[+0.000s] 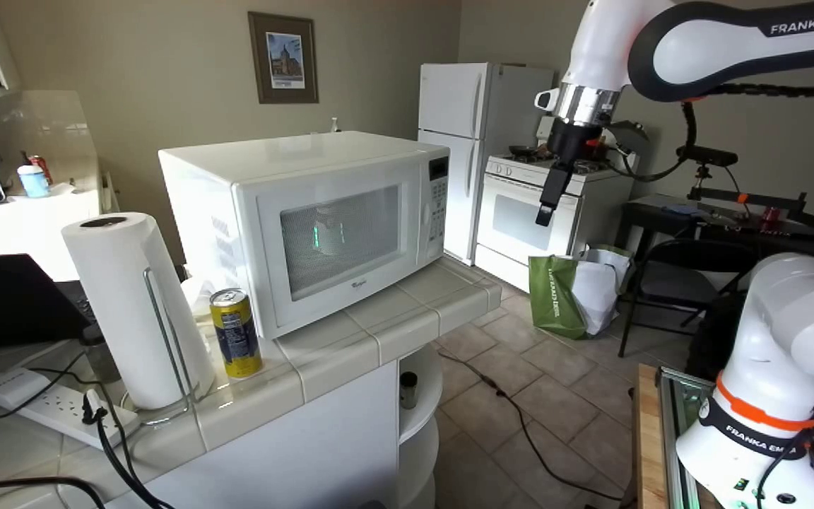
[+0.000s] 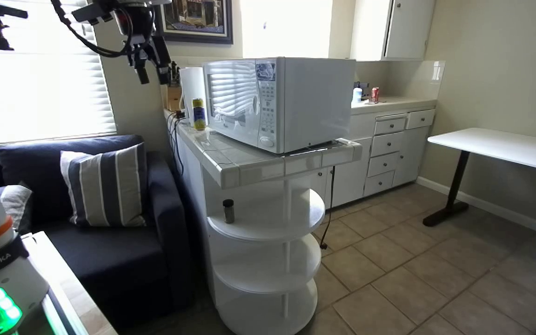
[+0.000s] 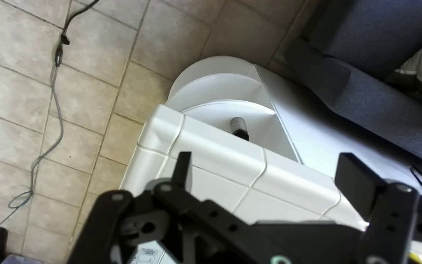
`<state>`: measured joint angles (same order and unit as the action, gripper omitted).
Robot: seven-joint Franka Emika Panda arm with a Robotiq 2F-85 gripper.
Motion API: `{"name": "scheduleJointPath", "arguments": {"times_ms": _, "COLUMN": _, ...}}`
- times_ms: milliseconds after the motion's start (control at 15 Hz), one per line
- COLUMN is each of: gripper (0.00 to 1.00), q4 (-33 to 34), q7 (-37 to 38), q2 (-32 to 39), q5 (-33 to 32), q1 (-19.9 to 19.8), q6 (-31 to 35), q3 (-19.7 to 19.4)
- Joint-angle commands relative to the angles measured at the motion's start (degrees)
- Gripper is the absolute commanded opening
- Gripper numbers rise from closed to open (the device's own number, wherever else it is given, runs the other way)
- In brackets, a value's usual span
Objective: Press a button on the microwave.
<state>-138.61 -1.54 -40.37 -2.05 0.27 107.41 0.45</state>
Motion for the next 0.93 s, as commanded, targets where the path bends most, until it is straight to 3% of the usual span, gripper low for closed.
{"name": "scheduleJointPath", "arguments": {"times_ms": 0, "gripper": 1.0, "q4": -0.4, "q7": 6.3, "q2": 3.4, "q5": 1.4, "q1": -1.3, "q6": 8.2, "q3": 0.6}}
{"name": "scheduleJointPath", "arguments": {"times_ms": 467, "gripper": 1.0, "q4": -3.8, "q7": 17.8, "q2": 12.7, "q5": -2.1, "q1": -6.7, "q6": 29.0, "q3": 2.1}}
{"name": "scheduleJointPath", "arguments": {"times_ms": 533, "gripper": 0.75, "q4": -3.8, "q7": 18.9, "q2": 13.9, "q5": -2.3, "q1": -7.4, "q6": 30.9, "q3": 2.2}}
{"name": "scheduleJointPath", "arguments": {"times_ms": 600, "gripper": 0.73, "q4": -3.7, "q7": 20.0, "q2": 14.9, "q5": -2.6, "q1": -8.0, "q6": 32.6, "q3": 2.3}}
{"name": "scheduleJointPath", "arguments": {"times_ms": 867, "gripper": 0.42, "q4": -3.3, "q7": 25.1, "q2": 18.0, "q5": -7.5, "q1": -11.9, "q6": 38.7, "q3": 3.6}}
